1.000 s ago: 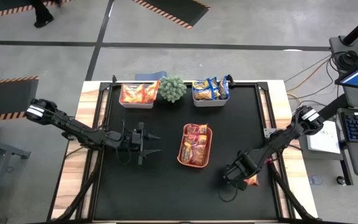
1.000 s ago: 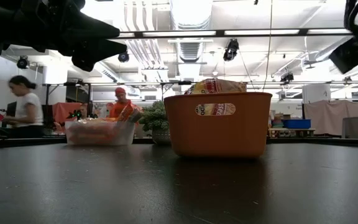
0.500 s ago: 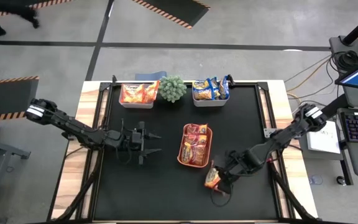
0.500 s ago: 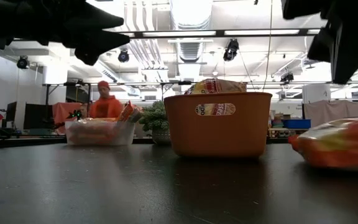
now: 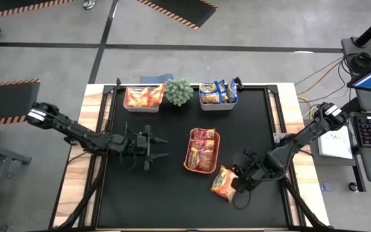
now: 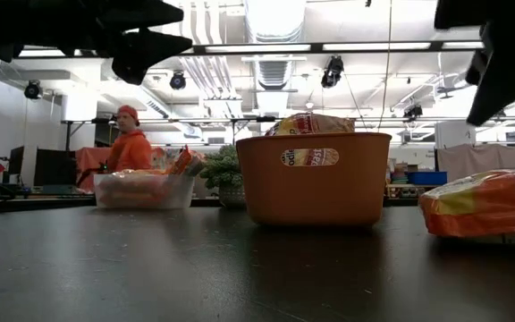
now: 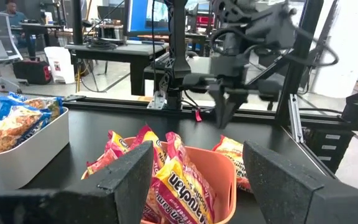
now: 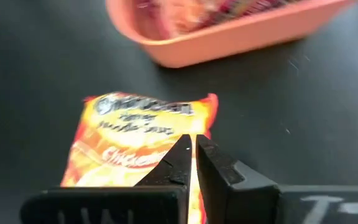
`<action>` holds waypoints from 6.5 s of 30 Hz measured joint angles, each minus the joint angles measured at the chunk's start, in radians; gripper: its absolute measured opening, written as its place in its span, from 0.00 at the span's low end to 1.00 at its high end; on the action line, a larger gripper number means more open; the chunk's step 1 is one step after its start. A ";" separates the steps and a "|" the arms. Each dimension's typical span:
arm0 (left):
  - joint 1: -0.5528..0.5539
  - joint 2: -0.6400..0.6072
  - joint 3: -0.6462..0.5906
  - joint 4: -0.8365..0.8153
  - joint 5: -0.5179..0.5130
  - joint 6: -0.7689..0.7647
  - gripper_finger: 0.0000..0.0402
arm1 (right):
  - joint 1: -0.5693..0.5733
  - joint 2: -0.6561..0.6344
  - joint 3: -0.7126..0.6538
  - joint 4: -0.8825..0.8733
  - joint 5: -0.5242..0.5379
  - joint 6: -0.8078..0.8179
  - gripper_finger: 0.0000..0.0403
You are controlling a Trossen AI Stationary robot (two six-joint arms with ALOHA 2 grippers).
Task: Sort Maruchan noodles
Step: Put the orange noodle pack into the transparent bin
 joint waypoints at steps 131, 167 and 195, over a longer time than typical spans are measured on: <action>0.000 0.003 0.020 0.070 -0.052 -0.019 0.58 | 0.026 -0.029 -0.245 0.485 -0.240 0.041 0.15; -0.380 0.233 0.126 0.092 -0.310 -0.235 0.58 | -0.034 0.510 0.481 0.085 -0.169 -0.636 0.15; -0.336 0.940 0.668 0.061 -0.337 -0.122 0.58 | 0.224 0.314 0.019 0.828 0.241 -0.735 0.15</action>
